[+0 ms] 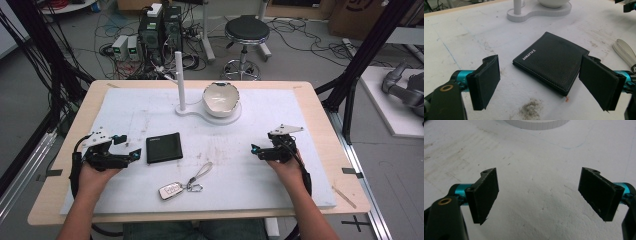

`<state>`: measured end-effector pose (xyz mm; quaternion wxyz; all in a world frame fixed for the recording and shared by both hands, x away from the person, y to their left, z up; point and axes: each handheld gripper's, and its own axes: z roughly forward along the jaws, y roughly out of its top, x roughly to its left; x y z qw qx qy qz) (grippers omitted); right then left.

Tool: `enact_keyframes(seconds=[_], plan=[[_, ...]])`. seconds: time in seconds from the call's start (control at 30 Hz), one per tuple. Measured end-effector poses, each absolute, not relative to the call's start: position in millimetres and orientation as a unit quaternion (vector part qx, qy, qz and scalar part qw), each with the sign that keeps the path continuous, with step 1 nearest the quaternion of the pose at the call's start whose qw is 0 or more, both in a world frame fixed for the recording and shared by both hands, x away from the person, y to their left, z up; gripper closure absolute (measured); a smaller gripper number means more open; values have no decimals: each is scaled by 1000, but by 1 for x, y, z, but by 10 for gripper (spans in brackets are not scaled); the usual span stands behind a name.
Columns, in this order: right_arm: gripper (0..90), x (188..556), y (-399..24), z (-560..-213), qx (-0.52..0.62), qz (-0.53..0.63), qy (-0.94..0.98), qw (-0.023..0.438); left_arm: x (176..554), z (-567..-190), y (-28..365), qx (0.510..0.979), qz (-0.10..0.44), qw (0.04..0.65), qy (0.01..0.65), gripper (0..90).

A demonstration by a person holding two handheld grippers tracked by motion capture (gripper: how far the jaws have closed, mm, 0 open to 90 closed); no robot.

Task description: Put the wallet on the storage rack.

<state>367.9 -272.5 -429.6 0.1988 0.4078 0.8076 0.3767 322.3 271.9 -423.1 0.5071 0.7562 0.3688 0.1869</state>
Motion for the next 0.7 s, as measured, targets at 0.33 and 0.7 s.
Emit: enact_keyframes(seconds=[0.33, 0.7], plan=[[168, 369, -271, -430, 410, 375, 808, 196, 321, -423, 277, 748, 194, 511, 376, 173], [169, 372, -263, -432, 399, 383, 813, 180, 316, -425, 282, 748, 194, 506, 383, 173]])
